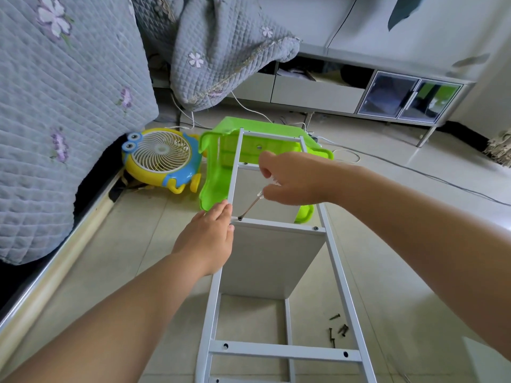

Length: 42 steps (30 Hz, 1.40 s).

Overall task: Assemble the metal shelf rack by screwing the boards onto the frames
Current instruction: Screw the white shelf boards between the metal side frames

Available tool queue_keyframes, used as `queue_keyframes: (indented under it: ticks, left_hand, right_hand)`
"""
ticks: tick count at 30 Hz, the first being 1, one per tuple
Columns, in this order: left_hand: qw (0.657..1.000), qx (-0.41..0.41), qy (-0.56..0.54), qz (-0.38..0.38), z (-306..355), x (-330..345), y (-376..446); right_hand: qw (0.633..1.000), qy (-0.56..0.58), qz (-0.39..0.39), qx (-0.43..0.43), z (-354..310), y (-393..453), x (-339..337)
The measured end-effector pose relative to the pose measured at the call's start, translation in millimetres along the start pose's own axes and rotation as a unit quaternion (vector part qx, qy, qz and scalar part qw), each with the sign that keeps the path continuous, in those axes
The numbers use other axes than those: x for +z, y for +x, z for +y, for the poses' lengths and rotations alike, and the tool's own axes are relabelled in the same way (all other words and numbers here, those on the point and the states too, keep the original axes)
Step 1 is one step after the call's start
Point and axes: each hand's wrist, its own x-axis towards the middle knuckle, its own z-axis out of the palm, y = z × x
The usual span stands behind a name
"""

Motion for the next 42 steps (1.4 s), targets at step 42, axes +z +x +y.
queue_keyframes:
  ticks: [42]
  left_hand:
    - [0.998,-0.009,-0.058,-0.008,2.6,3.7,-3.0]
  right_hand:
    - [0.983,0.072,-0.142,0.097,-19.4,23.7,-18.8]
